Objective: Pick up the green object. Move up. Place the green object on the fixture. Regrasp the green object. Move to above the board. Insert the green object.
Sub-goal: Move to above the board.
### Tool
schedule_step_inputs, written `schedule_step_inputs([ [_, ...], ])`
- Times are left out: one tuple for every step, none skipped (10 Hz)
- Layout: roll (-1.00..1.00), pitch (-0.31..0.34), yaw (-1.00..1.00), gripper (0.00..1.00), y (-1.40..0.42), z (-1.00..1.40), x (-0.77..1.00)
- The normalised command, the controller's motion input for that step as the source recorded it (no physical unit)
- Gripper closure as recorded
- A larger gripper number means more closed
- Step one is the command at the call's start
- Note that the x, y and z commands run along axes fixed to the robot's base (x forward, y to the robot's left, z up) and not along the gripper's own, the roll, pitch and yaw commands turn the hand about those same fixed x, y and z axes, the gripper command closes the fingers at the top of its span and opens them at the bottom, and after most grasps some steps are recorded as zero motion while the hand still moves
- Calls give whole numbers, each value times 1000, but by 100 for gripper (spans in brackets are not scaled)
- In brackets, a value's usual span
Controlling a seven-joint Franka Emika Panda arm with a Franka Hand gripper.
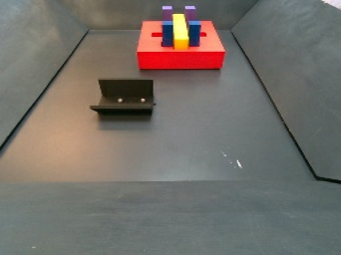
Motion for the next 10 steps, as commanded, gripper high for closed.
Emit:
schedule_step_inputs([
  [-1000, -21, -67, 100, -1400, 275, -1191],
  [-1000, -32, -59, 100, -1400, 258, -1253],
  [-1000, -36, -57, 100, -1400, 261, -1275],
  [-1000, -38, -52, 100, -994, 175, -942],
  [-1000, -36, -54, 100, -614, 104, -612],
  [-1000, -27, -60, 100, -339, 61, -372],
  [-1000, -24, -62, 100, -176, 37, -222],
  [-1000, -34, -59, 100, -76, 17, -137],
  [-926, -47, -53, 100, -16, 9, -101],
  [-620, -53, -23, 100, 24, 3, -82],
])
